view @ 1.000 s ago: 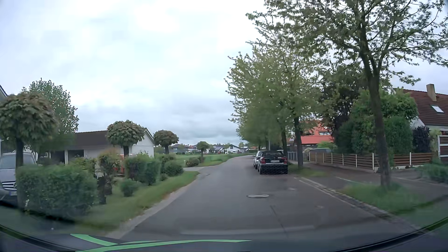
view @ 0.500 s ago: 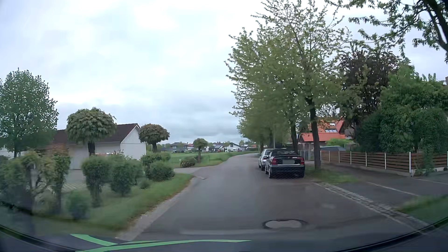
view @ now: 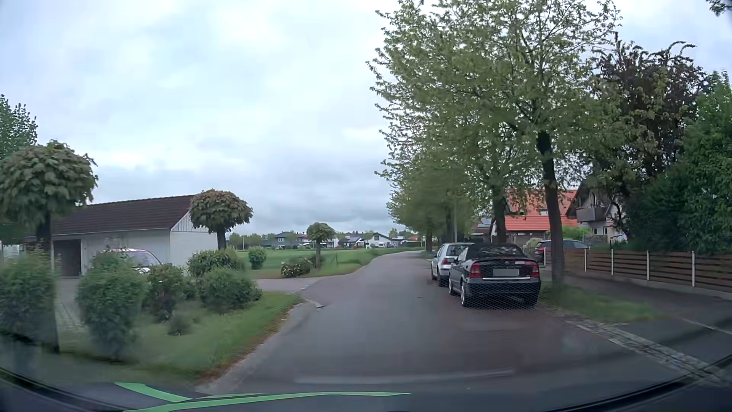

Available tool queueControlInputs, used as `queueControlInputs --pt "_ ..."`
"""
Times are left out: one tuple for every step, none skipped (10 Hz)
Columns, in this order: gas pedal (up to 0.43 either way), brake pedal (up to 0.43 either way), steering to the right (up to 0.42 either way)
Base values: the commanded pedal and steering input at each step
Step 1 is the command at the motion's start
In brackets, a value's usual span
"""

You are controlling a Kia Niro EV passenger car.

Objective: Follow the waypoints while adhering to traffic rules and regulations

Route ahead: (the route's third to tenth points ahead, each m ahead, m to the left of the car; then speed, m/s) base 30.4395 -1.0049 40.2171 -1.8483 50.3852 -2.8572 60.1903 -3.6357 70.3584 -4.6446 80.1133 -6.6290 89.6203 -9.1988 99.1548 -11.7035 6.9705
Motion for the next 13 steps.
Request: queueControlInputs --pt "0.02 0.0 0.007" --pt "0.02 0.0 0.005" --pt "0.02 0.0 -0.003" --pt "0.02 0.0 0.0" --pt "0.028 0.0 0.008" --pt "0.028 0.0 0.016" --pt "0.028 0.0 0.009" --pt "0.039 0.0 0.004" --pt "0.047 0.0 0.009" --pt "0.047 0.0 0.014" --pt "0.047 0.0 0.014" --pt "0.059 0.0 0.014" --pt "0.059 0.0 0.014"
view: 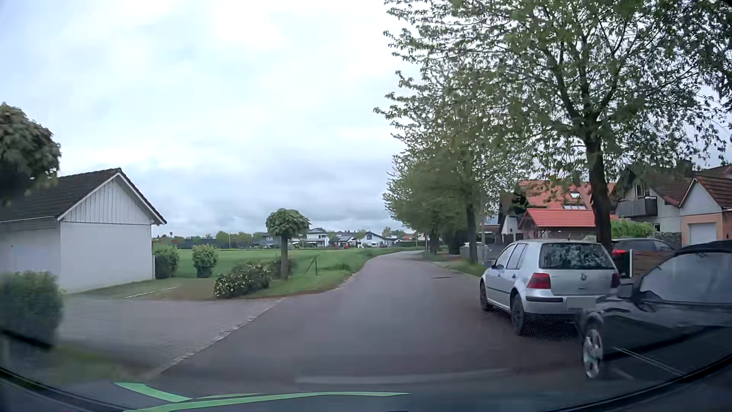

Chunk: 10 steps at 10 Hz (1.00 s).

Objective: Follow the waypoints while adhering to traffic rules and regulations

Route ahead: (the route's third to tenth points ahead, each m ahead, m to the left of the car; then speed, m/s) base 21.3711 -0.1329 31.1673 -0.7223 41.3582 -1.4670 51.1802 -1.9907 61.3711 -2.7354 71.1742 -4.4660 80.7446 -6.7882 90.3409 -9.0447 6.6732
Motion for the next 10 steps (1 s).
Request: queueControlInputs --pt "0.067 0.0 0.015" --pt "0.067 0.0 0.015" --pt "0.067 0.0 0.016" --pt "0.067 0.0 0.018" --pt "0.098 0.0 0.026" --pt "0.098 0.0 0.031" --pt "0.098 0.0 0.031" --pt "0.098 0.0 0.031" --pt "0.098 0.0 0.031" --pt "0.098 0.0 0.032"
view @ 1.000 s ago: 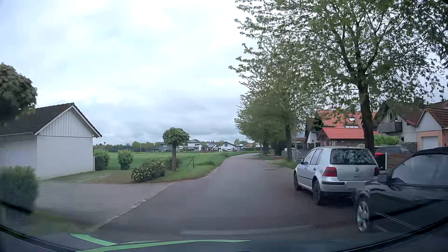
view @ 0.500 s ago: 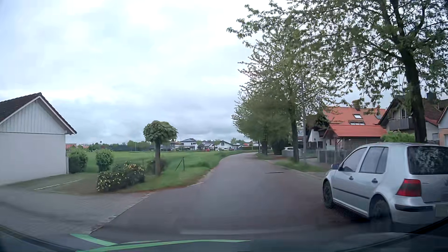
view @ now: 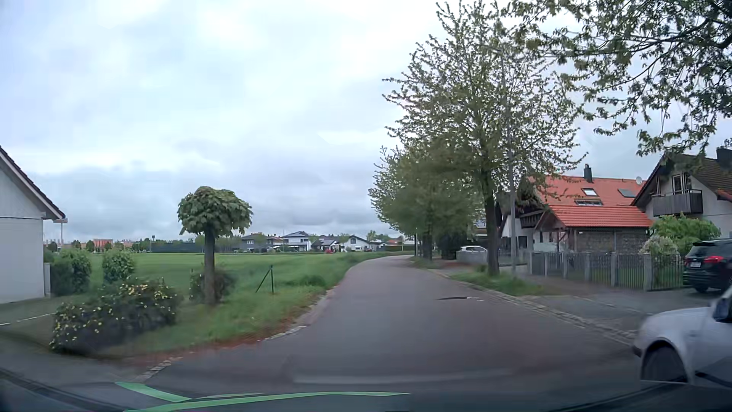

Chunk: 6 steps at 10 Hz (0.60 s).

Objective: Follow the waypoints while adhering to traffic rules and regulations

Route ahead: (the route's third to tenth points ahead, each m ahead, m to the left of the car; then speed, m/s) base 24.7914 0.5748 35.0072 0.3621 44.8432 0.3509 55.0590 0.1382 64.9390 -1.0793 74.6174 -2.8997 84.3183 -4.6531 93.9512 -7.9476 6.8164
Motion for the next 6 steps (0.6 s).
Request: queueControlInputs --pt "0.098 0.0 0.032" --pt "0.098 0.0 0.035" --pt "0.098 0.0 0.039" --pt "0.098 0.0 0.039" --pt "0.098 0.0 0.039" --pt "0.11 0.0 0.038"
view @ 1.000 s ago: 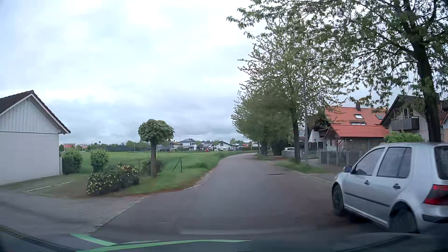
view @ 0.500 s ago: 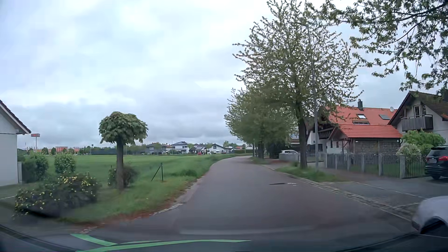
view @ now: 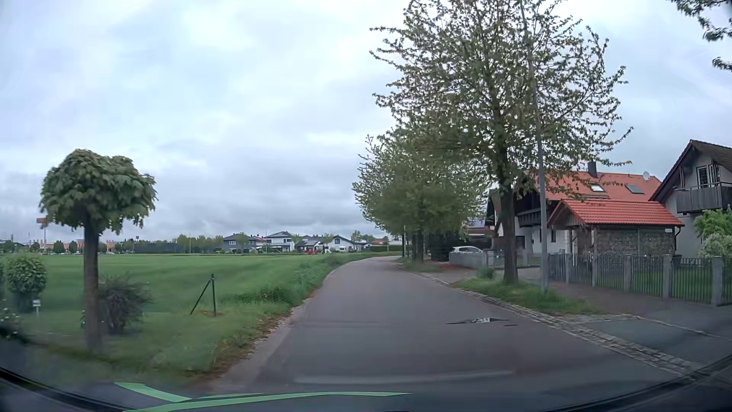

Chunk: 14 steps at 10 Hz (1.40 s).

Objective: Follow the waypoints while adhering to traffic rules and regulations

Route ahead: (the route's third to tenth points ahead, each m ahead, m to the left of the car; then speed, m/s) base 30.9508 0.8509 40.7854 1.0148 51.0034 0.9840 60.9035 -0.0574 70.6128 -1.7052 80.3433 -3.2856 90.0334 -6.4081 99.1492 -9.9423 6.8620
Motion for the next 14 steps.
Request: queueControlInputs --pt "0.11 0.0 0.037" --pt "0.11 0.0 0.031" --pt "0.11 0.0 0.024" --pt "0.11 0.0 0.021" --pt "0.11 0.0 0.021" --pt "0.11 0.0 0.019" --pt "0.11 0.0 0.016" --pt "0.11 0.0 0.014" --pt "0.11 0.0 0.014" --pt "0.11 0.0 0.009" --pt "0.11 0.0 0.005" --pt "0.11 0.0 0.0" --pt "0.11 0.0 -0.001" --pt "0.11 0.0 -0.001"
